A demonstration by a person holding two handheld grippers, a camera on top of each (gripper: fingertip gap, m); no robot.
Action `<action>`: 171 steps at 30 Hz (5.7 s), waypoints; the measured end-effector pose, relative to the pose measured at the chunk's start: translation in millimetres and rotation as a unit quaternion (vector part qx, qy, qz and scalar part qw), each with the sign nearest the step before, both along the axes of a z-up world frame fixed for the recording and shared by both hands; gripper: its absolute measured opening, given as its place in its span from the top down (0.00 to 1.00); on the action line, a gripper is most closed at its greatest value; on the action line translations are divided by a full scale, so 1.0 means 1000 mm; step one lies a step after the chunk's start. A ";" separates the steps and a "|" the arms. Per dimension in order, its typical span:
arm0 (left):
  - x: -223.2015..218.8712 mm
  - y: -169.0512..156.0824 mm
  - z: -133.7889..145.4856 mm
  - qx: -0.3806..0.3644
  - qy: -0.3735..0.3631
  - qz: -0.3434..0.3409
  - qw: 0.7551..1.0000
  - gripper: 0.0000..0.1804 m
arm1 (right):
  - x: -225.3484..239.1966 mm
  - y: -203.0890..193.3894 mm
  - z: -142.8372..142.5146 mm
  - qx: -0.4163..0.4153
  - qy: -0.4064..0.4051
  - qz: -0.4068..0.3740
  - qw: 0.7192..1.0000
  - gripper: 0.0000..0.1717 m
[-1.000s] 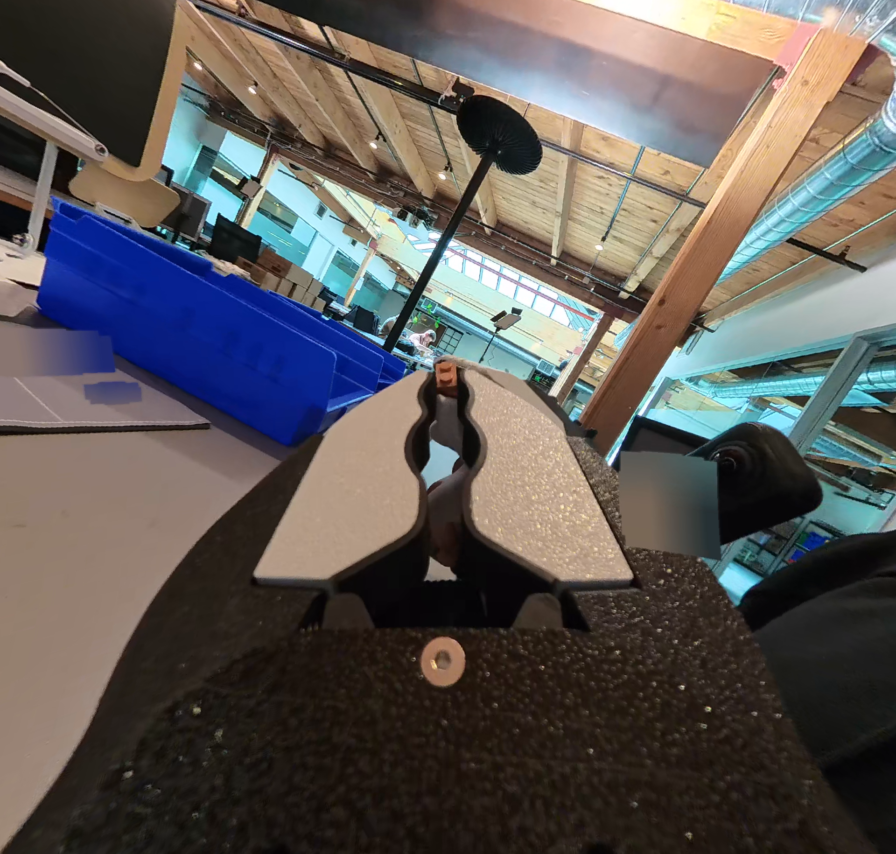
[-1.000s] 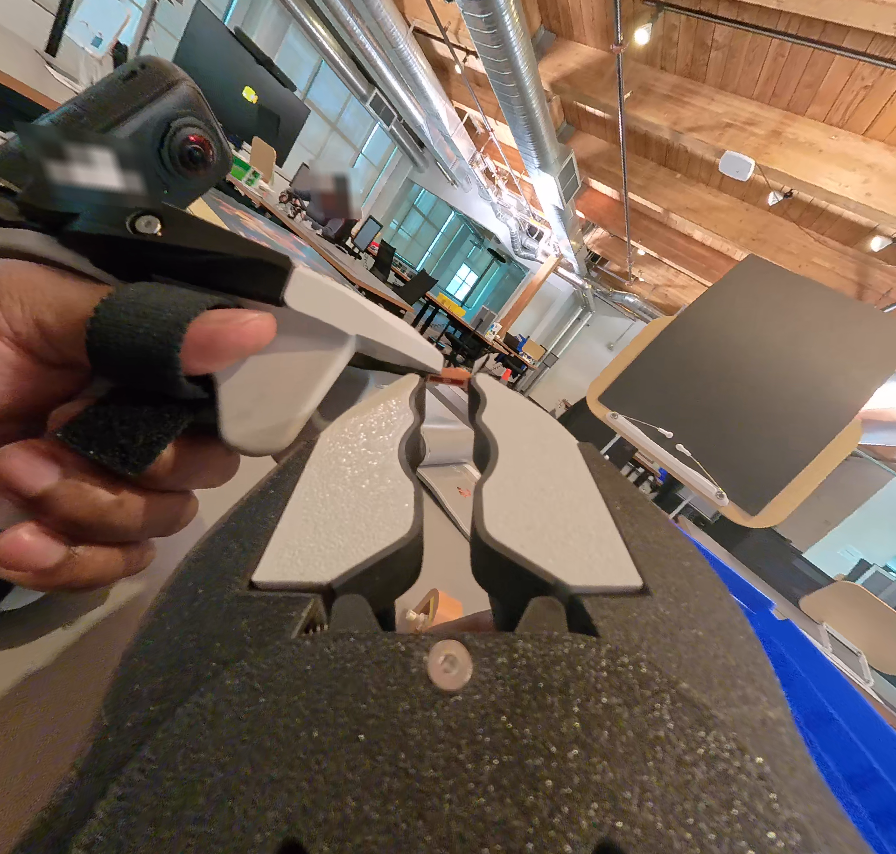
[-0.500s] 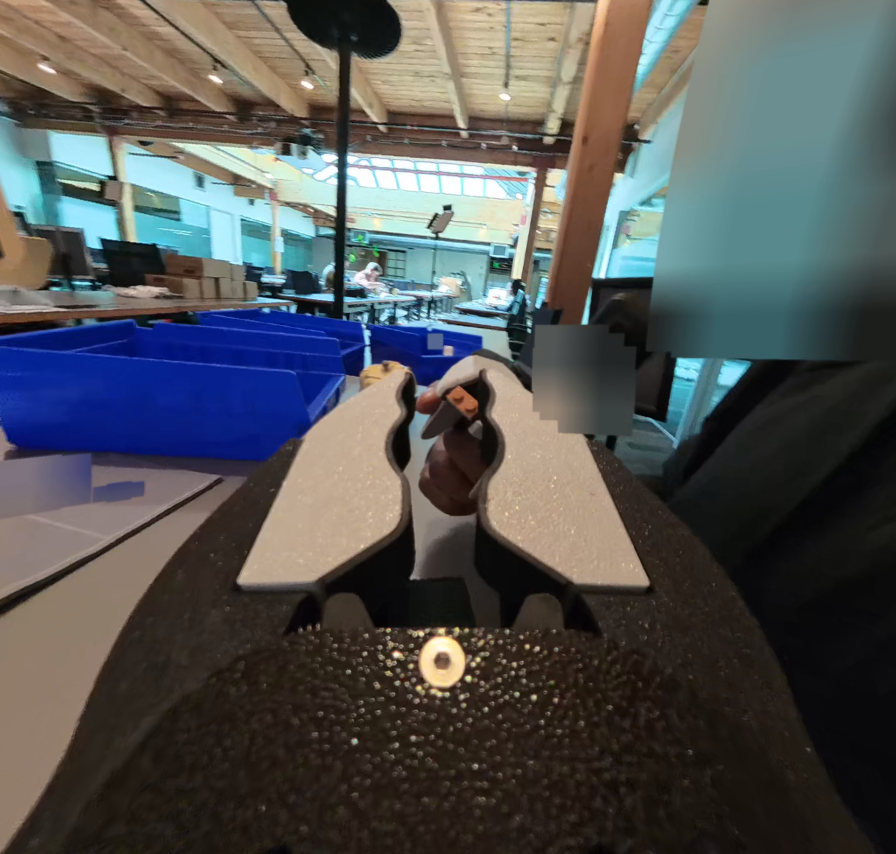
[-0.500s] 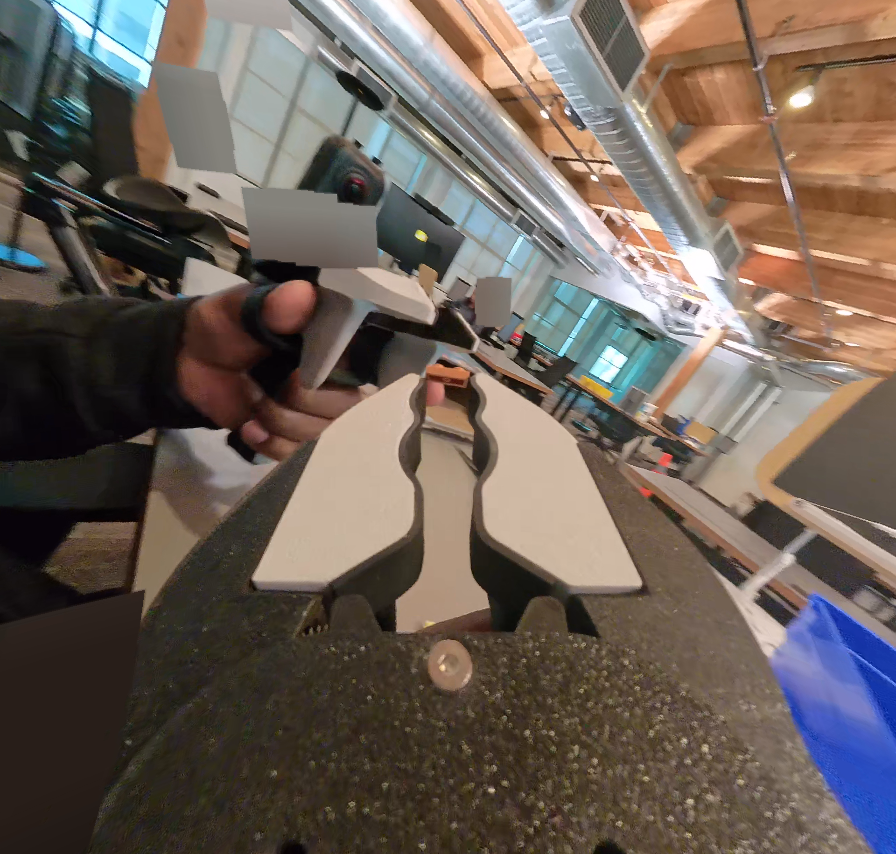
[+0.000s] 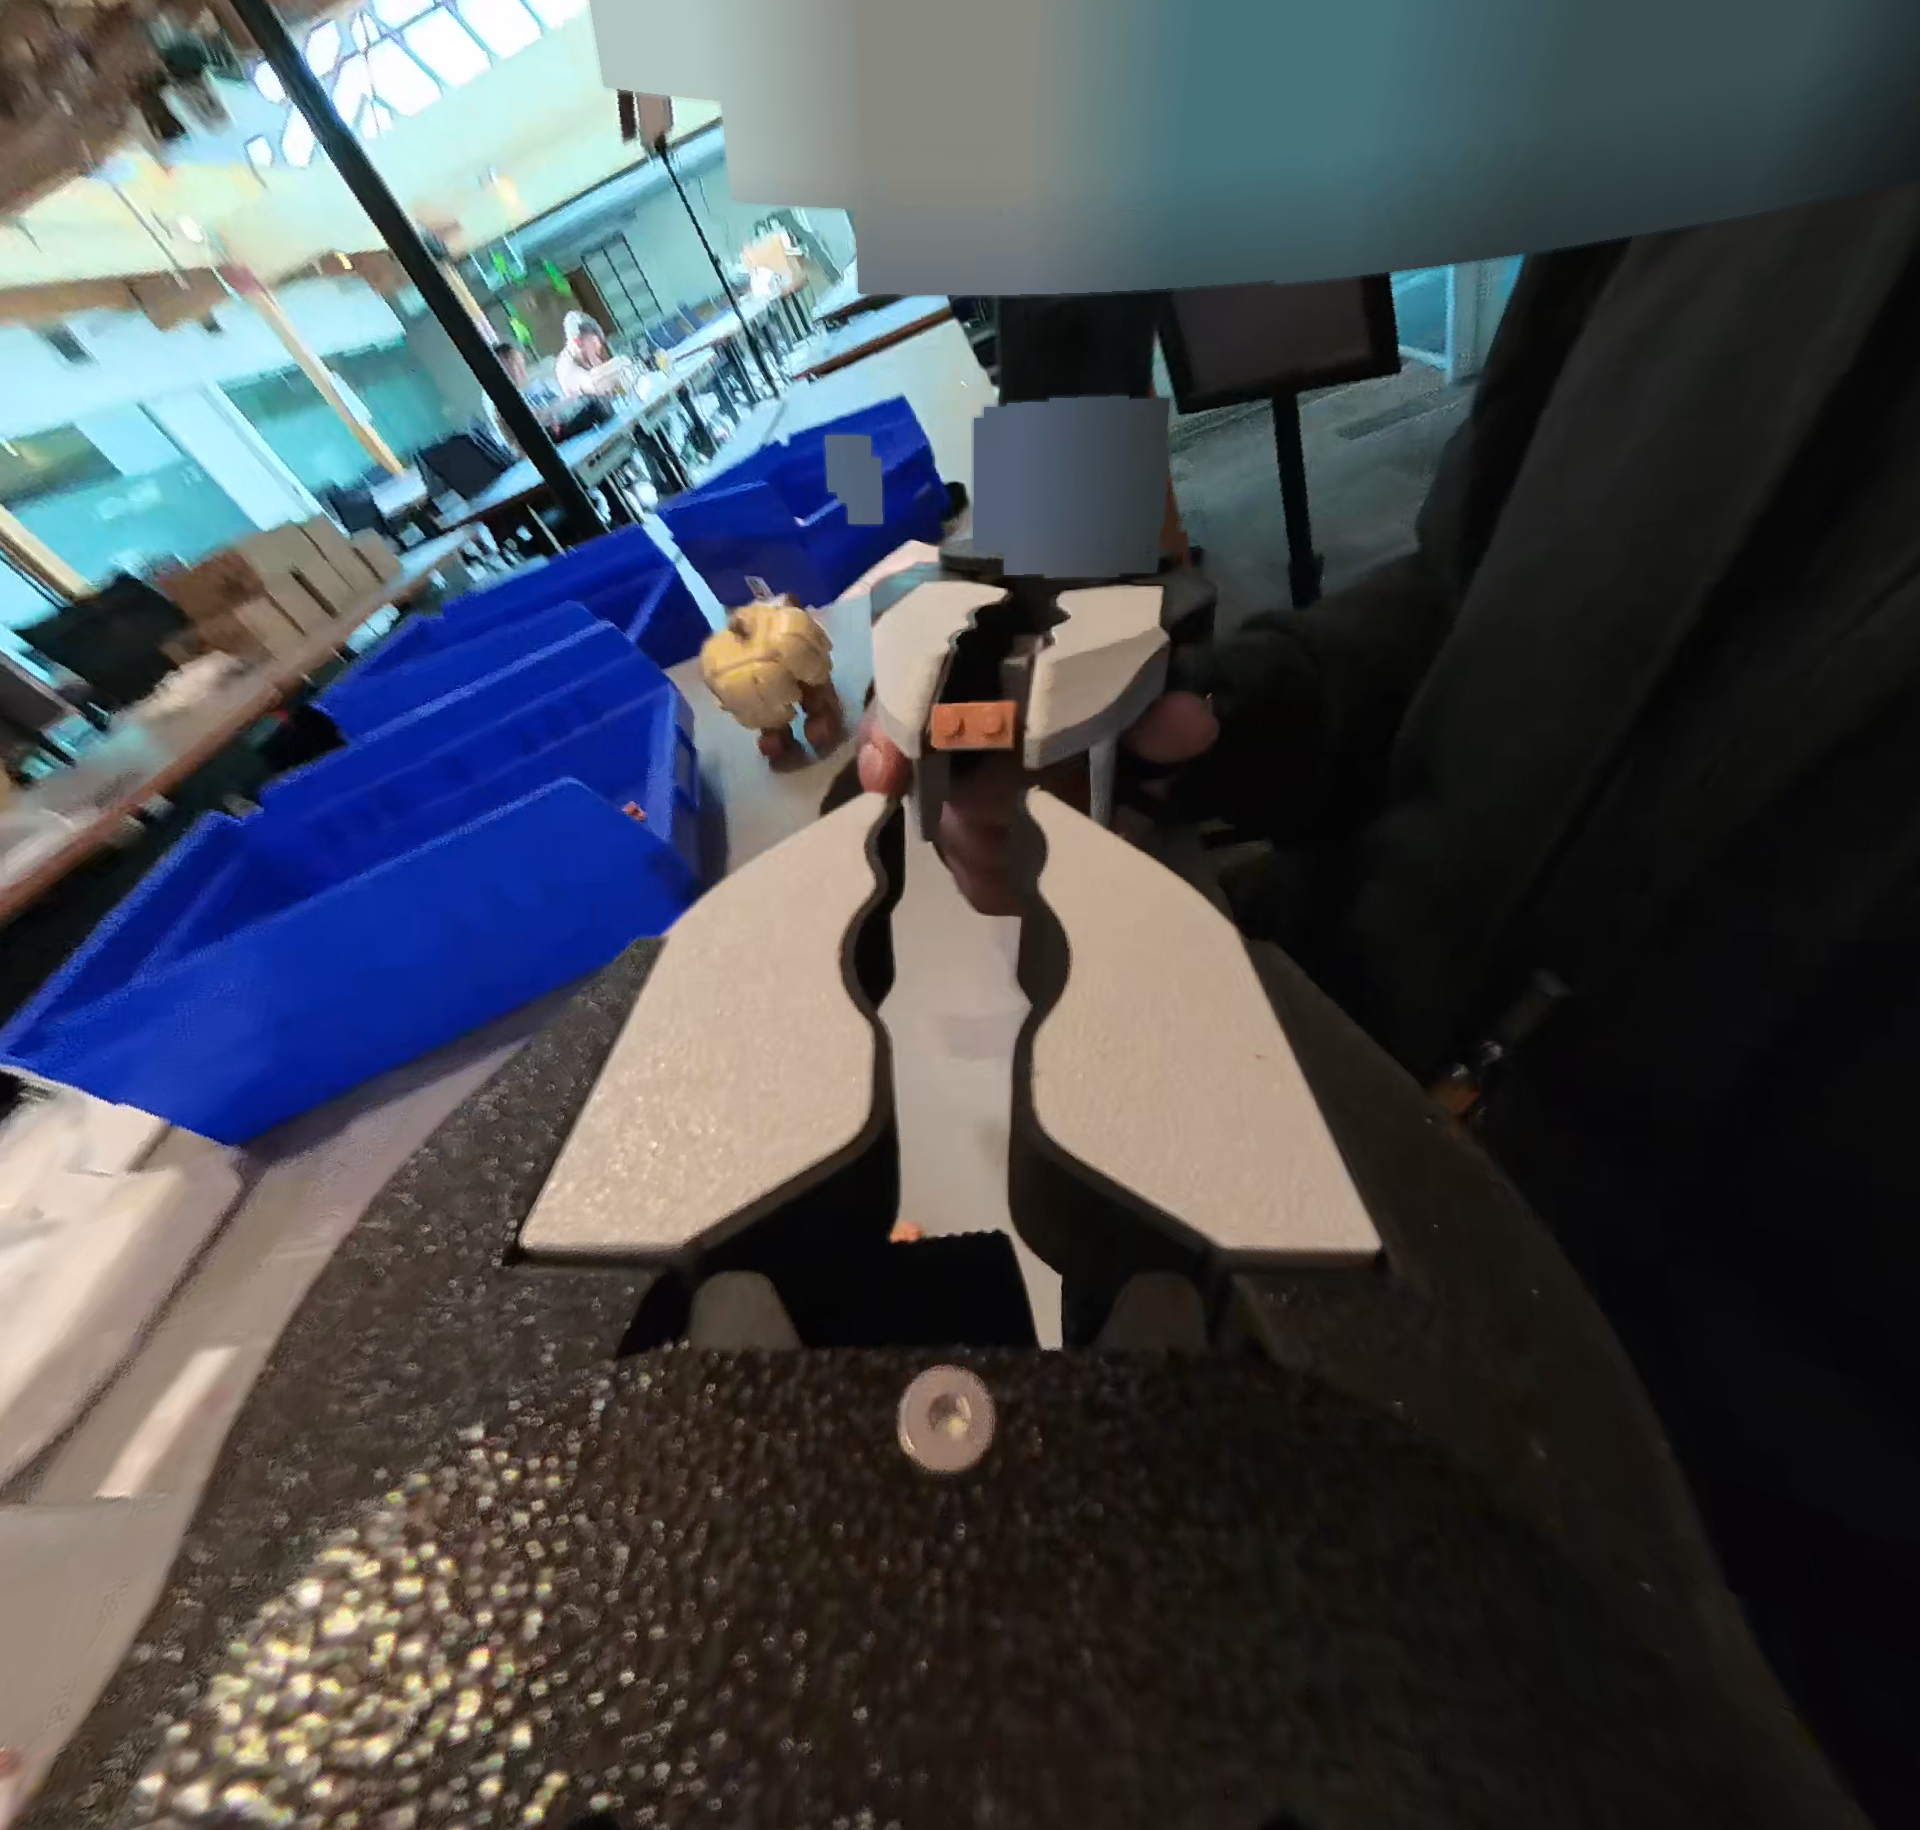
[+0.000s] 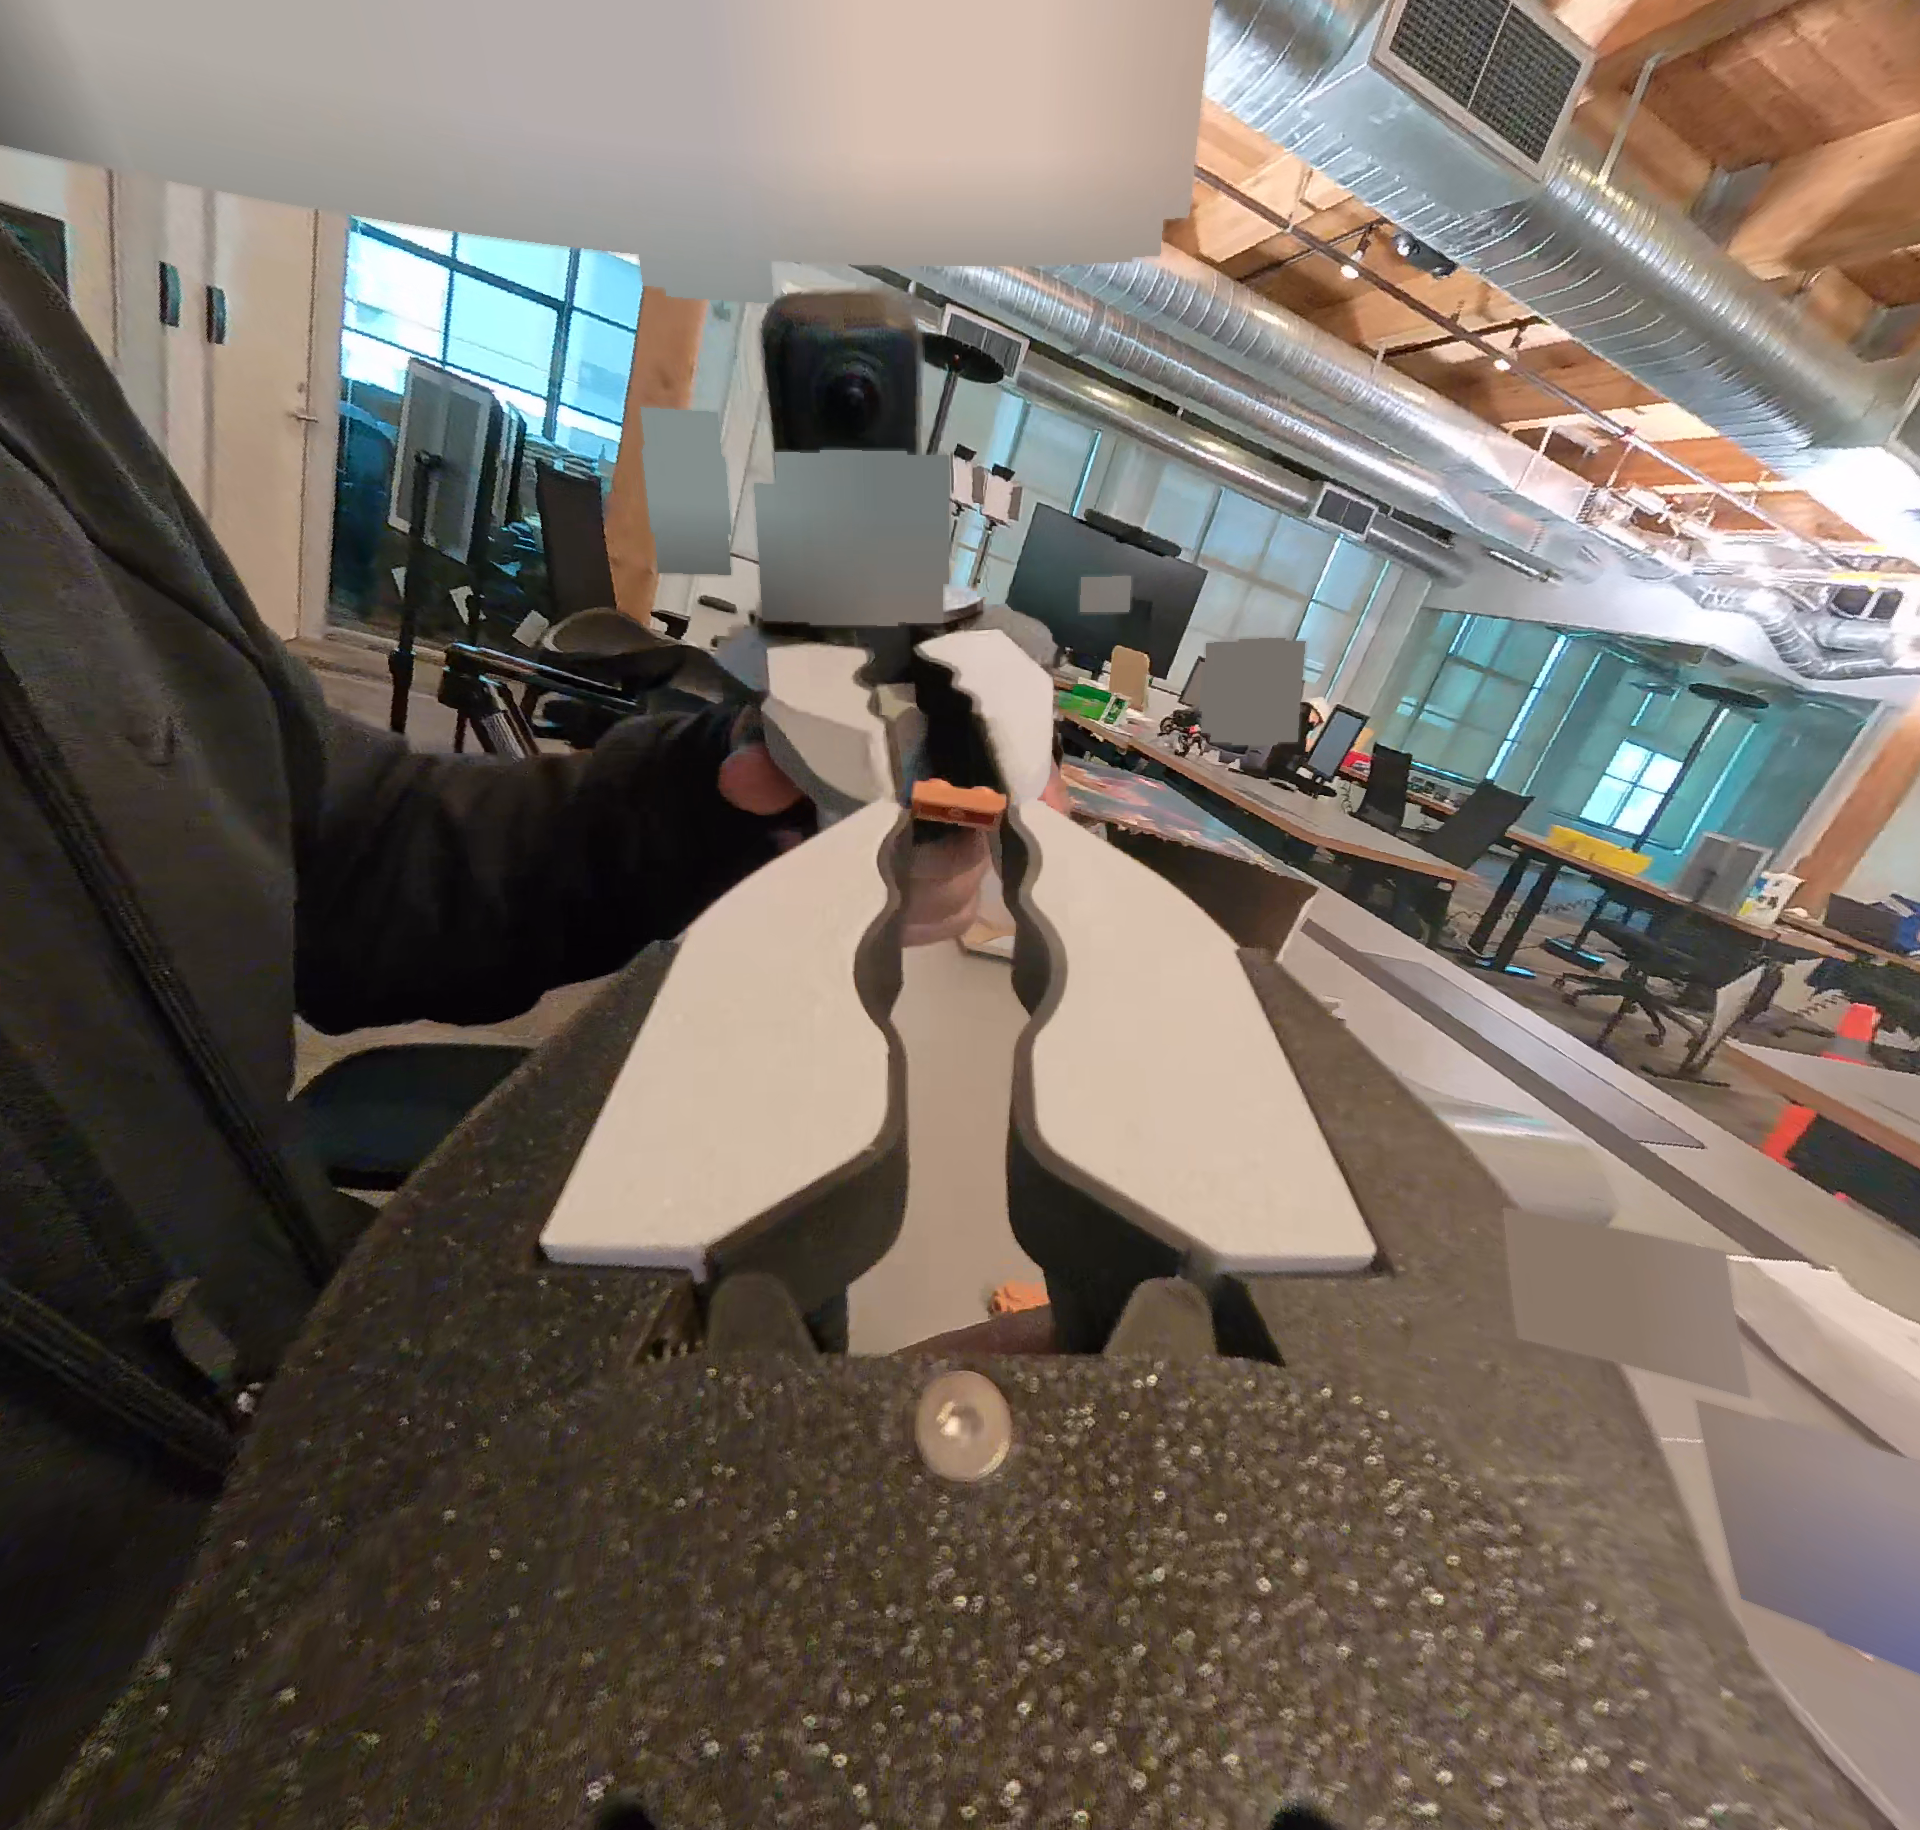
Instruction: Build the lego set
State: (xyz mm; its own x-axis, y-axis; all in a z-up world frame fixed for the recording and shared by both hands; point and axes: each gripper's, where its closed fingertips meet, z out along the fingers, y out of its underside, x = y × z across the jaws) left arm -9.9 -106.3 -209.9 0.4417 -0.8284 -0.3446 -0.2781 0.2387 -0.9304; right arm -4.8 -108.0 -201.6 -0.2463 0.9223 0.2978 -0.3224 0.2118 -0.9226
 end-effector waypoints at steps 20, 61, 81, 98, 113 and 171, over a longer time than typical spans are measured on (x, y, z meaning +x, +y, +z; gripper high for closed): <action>0.010 -0.004 -0.002 -0.179 -0.074 -0.002 0.981 0.93 | -0.003 -0.005 -0.008 0.039 -0.007 -0.021 0.999 0.91; 0.006 -0.015 -0.022 -0.098 0.038 -0.040 0.994 0.93 | -0.008 -0.016 -0.029 0.040 -0.078 0.024 0.996 0.91; 0.000 -0.010 -0.028 -0.142 -0.030 -0.044 0.988 0.94 | -0.015 -0.010 -0.035 0.048 -0.097 -0.004 0.994 0.91; -0.001 -0.008 -0.029 -0.256 -0.033 0.051 0.965 0.90 | -0.017 -0.010 -0.035 0.070 -0.084 -0.023 0.994 0.91; -0.014 0.002 -0.041 -0.317 -0.051 0.128 0.939 0.95 | -0.032 -0.001 -0.050 0.198 -0.083 -0.132 0.968 0.91; -0.055 0.021 -0.066 -0.244 0.032 0.148 0.958 0.96 | -0.029 0.058 -0.110 0.217 -0.354 -0.119 0.902 0.89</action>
State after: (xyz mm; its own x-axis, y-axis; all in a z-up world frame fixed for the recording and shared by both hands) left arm -65.4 -85.1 -276.2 0.6724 -0.7400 0.0175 -0.3260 -0.3173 -0.8905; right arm -33.5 -49.8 -311.4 -0.3272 0.8086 0.4890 0.4174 0.5879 -0.6929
